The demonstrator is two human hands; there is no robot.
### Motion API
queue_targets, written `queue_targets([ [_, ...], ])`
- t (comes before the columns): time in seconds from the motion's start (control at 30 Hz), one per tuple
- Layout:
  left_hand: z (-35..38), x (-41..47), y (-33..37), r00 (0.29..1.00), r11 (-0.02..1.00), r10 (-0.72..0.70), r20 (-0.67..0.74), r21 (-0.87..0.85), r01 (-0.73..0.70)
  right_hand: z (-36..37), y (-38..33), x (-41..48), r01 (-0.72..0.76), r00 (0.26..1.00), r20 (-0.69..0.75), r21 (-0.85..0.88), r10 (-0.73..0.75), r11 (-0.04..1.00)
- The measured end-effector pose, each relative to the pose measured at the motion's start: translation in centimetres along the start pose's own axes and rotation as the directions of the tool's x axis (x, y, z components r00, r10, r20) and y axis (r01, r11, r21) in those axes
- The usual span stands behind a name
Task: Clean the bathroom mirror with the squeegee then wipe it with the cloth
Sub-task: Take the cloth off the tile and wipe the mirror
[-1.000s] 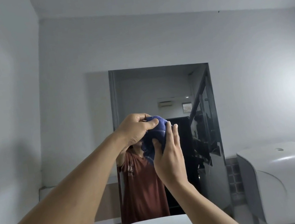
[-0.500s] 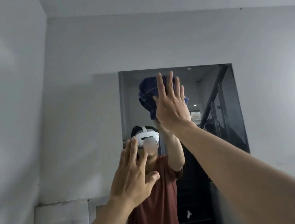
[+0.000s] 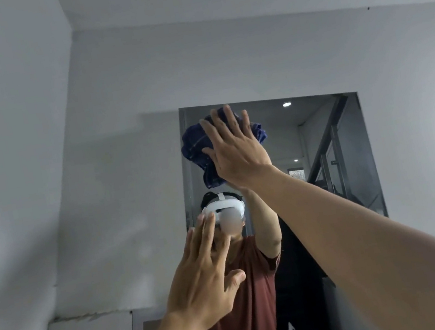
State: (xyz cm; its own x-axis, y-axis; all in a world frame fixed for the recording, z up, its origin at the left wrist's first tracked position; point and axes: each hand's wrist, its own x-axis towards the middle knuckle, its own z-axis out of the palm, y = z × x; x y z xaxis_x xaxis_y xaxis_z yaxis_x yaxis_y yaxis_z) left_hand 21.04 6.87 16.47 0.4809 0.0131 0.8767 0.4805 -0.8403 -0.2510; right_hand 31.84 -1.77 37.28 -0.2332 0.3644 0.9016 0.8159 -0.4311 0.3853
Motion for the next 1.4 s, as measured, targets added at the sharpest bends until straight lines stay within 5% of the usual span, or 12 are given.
queue_targets([
  [0.33,0.5,-0.1,0.3,0.999,0.998,0.052,0.013,-0.034,-0.052,0.4,-0.1,2.2,0.060,0.997,0.043,-0.023,-0.058,0.998],
  [1.4,0.6,-0.3,0.3,0.999,0.999,0.048,0.015,-0.018,-0.048,-2.3,16.8,-8.5,-0.471,0.882,0.033,0.127,0.471,0.873],
])
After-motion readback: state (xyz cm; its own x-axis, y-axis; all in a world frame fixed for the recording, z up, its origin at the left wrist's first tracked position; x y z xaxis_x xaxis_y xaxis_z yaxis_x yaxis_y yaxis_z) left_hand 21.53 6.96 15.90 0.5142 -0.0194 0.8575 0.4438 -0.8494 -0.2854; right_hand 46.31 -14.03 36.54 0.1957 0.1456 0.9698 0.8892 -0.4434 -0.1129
